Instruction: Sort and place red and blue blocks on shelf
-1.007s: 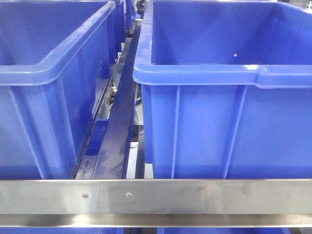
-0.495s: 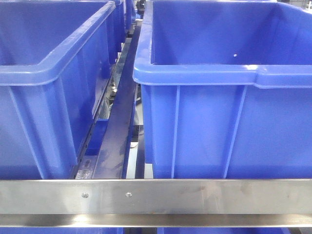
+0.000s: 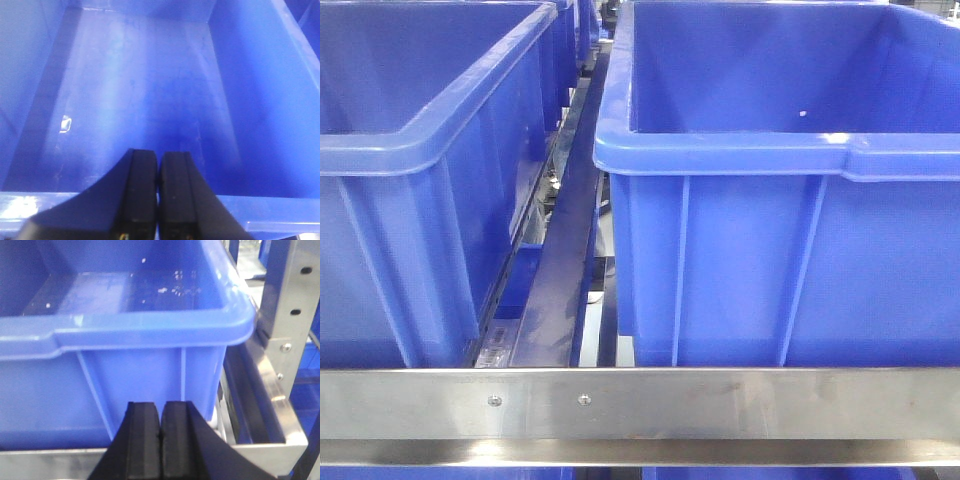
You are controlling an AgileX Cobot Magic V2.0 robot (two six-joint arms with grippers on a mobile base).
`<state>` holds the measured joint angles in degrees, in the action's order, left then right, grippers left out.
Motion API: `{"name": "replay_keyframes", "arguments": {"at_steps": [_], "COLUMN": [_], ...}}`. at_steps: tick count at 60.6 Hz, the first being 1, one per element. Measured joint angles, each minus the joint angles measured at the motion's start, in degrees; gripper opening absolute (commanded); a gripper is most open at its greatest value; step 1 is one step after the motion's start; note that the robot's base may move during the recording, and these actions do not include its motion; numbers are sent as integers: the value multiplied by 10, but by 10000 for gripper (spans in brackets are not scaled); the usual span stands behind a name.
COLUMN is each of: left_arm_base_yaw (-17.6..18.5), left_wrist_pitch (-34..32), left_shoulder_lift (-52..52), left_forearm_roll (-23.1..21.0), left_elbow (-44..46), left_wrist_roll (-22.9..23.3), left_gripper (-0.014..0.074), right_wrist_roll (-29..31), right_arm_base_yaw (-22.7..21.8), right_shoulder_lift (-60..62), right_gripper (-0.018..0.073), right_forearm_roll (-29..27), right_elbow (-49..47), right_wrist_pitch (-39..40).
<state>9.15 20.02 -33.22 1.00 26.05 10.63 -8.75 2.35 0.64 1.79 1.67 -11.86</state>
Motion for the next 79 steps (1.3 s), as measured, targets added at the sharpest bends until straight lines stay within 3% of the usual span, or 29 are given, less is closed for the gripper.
{"name": "replay_keyframes", "arguments": {"at_steps": [79], "left_arm_base_yaw": [0], "left_wrist_pitch": [0], "left_shoulder_lift": [5], "left_forearm_roll": [0], "left_elbow": [-2], "left_wrist_roll": [0], "left_gripper": [137], "right_wrist_roll": [-1], "right_arm_base_yaw": [0], "right_shoulder_lift": [0], "right_gripper": [53], "right_forearm_roll": [0], "right_elbow": [0], "right_wrist_pitch": [1]}}
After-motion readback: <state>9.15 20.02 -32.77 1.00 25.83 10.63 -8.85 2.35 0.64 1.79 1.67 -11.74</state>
